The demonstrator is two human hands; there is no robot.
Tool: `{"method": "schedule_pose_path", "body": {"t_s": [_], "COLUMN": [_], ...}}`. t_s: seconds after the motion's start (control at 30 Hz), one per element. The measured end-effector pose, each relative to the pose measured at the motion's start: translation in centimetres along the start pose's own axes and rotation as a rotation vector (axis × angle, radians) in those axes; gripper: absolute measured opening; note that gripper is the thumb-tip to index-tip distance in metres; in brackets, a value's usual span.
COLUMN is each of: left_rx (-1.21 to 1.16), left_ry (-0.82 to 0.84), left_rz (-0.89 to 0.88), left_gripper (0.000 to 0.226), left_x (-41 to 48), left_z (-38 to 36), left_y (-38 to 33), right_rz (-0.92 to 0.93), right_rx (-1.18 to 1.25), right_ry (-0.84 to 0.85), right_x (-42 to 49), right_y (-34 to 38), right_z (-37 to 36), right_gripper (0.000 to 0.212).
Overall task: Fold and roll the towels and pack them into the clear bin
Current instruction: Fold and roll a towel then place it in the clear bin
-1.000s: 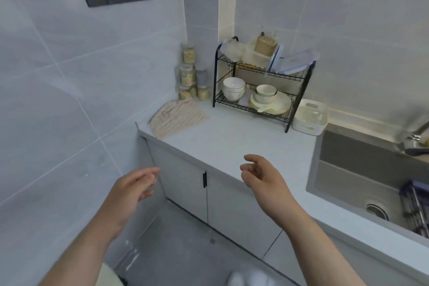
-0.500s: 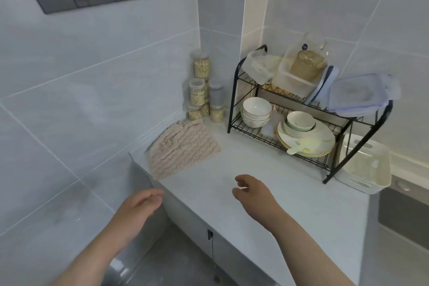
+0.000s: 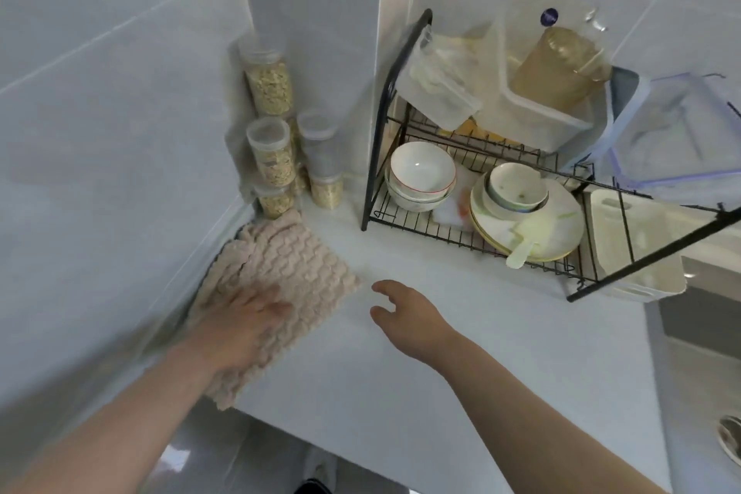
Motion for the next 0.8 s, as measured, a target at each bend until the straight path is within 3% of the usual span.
{"method": "schedule_pose_path", "body": {"t_s": [0.1,0.3,0.43,0.53,0.6,0.63,0.73,0.8], "left_rx": [0.056,-0.018,-0.032,-0.059,-0.09,-0.066,0.038,0.016], "left_ry": [0.106,-0.018,0.01,-0.101,-0.18,-0.19,-0.102,-0.022], "left_rz": [-0.076,-0.215,-0.261,-0.33,-0.335,-0.318,-0.23,-0.155], "left_gripper": [0.094,0.109,0.119,0.095,0.074,0.076,0.114,0.124], "left_x": [2.5,3.4,2.8,1.5,1.1,1.1,1.8,1.8], "left_z": [-1.2,-2.7,-4.6,-3.9,-3.0,-2.7,-3.1,-3.8], "left_y": [-1.6,-13.3,-20.2,-24.8,-25.5,-25.2,-23.2,-22.8], "right_rz": [-0.042,-0.042,-0.031,-0.111,-0.167,-0.178,-0.148,-0.12], "right_rx": [0.019,-0.029,-0.221,-0.426,-0.522,-0.538,-0.554,-0.581], "right_ry": [-0.036,-0.097,-0.106,-0.11,-0.121,-0.115,-0.056,-0.038], "right_x": [0.9,0.7,-0.3,-1.7,-3.0,-3.6,-5.3,-6.1], "right_y": [-0.9,-4.8,-9.1,-14.0,-16.8,-17.9,-20.5,-21.6], "right_z": [0.0,1.0,2.0,3.1,4.3,4.9,7.0,8.9], "right_gripper": [0.045,0.043,0.044,0.051,0.07,0.079,0.088,0.088]}}
Point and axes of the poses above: each hand's wrist, its own x-axis towards the middle knuckle, its own z-axis out of the back of the hand, y = z × x, the point moved 10 cm from there along x, towards the middle knuckle, and after that the axes turned 3 degrees about x, right-handed, at the moved point
